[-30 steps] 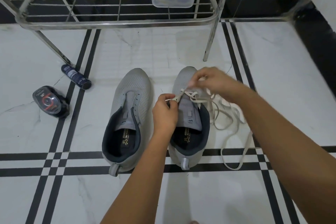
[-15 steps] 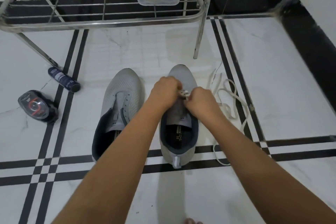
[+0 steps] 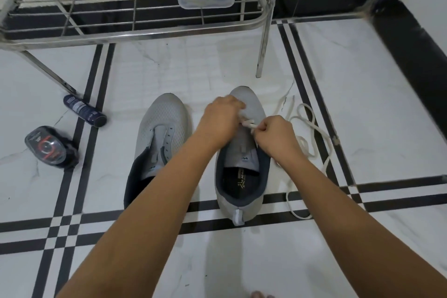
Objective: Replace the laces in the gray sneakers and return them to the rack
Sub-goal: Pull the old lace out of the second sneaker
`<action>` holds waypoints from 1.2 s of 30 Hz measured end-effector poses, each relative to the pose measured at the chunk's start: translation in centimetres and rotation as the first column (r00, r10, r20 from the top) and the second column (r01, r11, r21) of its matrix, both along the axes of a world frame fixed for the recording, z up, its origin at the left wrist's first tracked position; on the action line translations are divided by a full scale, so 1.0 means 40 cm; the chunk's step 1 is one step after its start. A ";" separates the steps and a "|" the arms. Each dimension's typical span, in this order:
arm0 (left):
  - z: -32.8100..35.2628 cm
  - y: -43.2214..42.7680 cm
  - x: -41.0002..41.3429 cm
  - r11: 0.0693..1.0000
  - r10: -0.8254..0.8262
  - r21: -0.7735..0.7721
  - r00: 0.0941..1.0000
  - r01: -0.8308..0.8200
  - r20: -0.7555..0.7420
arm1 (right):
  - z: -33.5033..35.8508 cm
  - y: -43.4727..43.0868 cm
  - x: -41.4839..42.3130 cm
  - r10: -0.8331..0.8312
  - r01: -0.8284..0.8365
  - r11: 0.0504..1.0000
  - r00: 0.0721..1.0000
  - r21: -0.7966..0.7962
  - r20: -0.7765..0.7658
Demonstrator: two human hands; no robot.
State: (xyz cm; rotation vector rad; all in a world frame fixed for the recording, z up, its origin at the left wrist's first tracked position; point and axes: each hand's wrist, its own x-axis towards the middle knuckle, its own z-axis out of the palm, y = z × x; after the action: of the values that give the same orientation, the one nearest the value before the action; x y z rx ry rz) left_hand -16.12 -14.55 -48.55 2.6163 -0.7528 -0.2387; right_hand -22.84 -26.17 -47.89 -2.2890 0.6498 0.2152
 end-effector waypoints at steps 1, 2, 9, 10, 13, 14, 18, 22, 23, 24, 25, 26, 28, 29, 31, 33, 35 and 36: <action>-0.007 -0.016 0.005 0.979 -0.102 0.179 0.994 0.094 0.038 | 0.003 0.002 0.001 0.012 -0.012 1.000 1.000 -0.009 0.000; -0.012 -0.030 0.010 0.945 -0.170 0.294 0.983 0.142 0.070 | 0.003 0.002 0.001 0.018 -0.018 1.000 1.000 -0.015 -0.002; 0.002 0.065 -0.003 0.710 0.626 -0.267 0.758 -0.651 -0.184 | -0.007 -0.019 0.001 -0.033 0.032 0.999 0.999 0.034 0.025; -0.003 0.057 -0.005 0.795 0.551 -0.228 0.827 -0.562 -0.114 | -0.006 -0.015 0.001 -0.026 0.026 0.999 0.999 0.028 0.028; -0.011 0.005 -0.007 0.991 0.064 0.110 0.991 -0.077 0.115 | -0.005 -0.006 0.003 -0.022 0.021 0.999 0.999 0.036 0.034; -0.009 -0.008 -0.008 0.975 -0.049 0.220 0.990 0.019 0.134 | -0.006 -0.005 0.004 -0.018 0.017 0.999 0.999 0.035 0.037; -0.019 -0.010 0.001 0.927 -0.162 0.367 0.965 0.078 0.206 | -0.005 -0.009 0.000 -0.010 0.009 0.999 0.999 0.043 0.042; -0.010 0.095 0.035 0.874 0.481 -0.134 0.872 -0.468 0.092 | -0.004 -0.020 -0.004 -0.041 0.037 0.994 0.998 0.101 0.038; -0.008 0.118 0.036 0.760 0.623 -0.222 0.782 -0.611 -0.019 | -0.006 -0.017 -0.004 -0.041 0.038 0.995 0.998 0.093 0.038; -0.005 0.123 0.025 0.710 0.675 -0.221 0.736 -0.668 -0.057 | -0.009 -0.014 -0.004 -0.039 0.036 0.996 0.998 0.081 0.040; 0.002 0.111 0.012 0.729 0.666 -0.170 0.745 -0.663 -0.052 | -0.010 -0.008 -0.002 -0.033 0.030 0.997 0.999 0.070 0.040; 0.000 0.090 0.002 0.808 0.579 -0.126 0.815 -0.575 -0.012 | -0.010 -0.004 0.001 -0.027 0.025 0.998 0.999 0.063 0.037; -0.002 0.036 -0.010 0.960 0.273 0.036 0.958 -0.277 0.084 | -0.008 0.003 0.004 -0.015 0.013 0.998 0.999 0.058 0.033; -0.006 0.013 -0.015 0.980 0.127 0.144 0.987 -0.140 0.095 | -0.008 0.003 0.005 -0.009 0.008 0.999 0.999 0.054 0.033; -0.022 -0.004 -0.002 0.953 -0.048 0.303 0.968 -0.030 0.247 | -0.005 0.000 0.005 -0.005 0.003 0.998 0.999 0.060 0.036; -0.017 0.022 0.016 0.975 0.096 0.147 0.912 -0.168 0.399 | 0.000 -0.007 0.002 -0.014 0.011 0.996 0.999 0.091 0.035; -0.001 0.073 0.030 0.815 0.552 -0.233 0.834 -0.531 0.030 | -0.002 -0.010 0.001 -0.025 0.021 0.993 0.999 0.116 0.031; -0.007 0.097 0.033 0.635 0.669 -0.325 0.710 -0.700 -0.222 | -0.002 -0.008 0.001 -0.027 0.023 0.993 0.999 0.114 0.026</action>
State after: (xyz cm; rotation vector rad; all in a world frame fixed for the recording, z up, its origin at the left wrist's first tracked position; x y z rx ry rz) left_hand -14.81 -10.67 -48.82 2.2792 0.2589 0.0379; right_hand -22.81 -26.48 -47.98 -2.1696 0.6353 0.2029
